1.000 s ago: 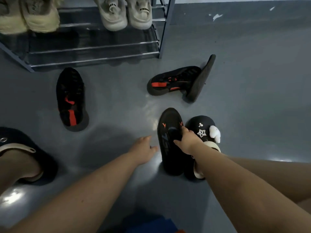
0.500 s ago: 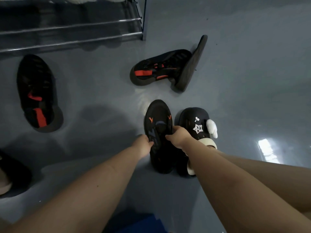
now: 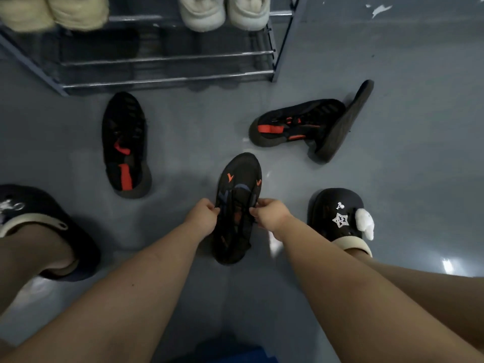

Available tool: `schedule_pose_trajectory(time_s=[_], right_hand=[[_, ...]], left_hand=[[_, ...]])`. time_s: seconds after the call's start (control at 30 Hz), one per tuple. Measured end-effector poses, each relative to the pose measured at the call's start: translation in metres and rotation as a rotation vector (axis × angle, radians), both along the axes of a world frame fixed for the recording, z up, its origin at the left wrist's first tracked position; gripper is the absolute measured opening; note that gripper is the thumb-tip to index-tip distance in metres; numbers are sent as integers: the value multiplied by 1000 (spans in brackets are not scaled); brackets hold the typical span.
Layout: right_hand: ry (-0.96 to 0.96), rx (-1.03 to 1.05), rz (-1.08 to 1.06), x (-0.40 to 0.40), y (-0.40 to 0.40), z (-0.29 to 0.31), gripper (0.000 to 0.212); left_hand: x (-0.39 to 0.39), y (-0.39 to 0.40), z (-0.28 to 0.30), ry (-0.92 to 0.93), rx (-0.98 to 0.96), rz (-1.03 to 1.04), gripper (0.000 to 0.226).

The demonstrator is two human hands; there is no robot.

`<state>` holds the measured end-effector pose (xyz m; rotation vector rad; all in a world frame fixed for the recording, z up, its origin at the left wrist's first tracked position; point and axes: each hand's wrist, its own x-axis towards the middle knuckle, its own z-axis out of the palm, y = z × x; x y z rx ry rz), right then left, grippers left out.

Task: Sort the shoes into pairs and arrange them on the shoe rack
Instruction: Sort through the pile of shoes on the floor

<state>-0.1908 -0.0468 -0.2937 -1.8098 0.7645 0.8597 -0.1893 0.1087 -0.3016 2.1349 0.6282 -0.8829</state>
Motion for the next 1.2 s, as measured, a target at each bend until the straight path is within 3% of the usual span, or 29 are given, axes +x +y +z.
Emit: schedule_pose_trajectory(time_s=[0.23,0.37,0.5,0.67,0.8,1.0,1.1,1.2], right_hand=[[-57,119,65,31,60,2,37],[-110,133,62,49,85,3,43],[-98,92,93,56,94,4,45],[-125,-28,128,63,92,2,43],[-149,-104,261,65,81,8,49],[-186,-314,446,79,50,22,60],[-176,-448,684,97,31,44,66],[-228,-527,763,119,11,80,69]], left_hand=[[35,53,3,-110,-19,186,21],[55,72,-11,-87,-90,325,5],[56,69,4,-94,-46,309,30],[63,60,2,-139,-20,301,36],[69,47,7,-249,30,141,47],[75,30,21,-418,164,-306,56],[82,15,34,-475,170,-491,59],[93,-4,55,-497,211,-651,61]])
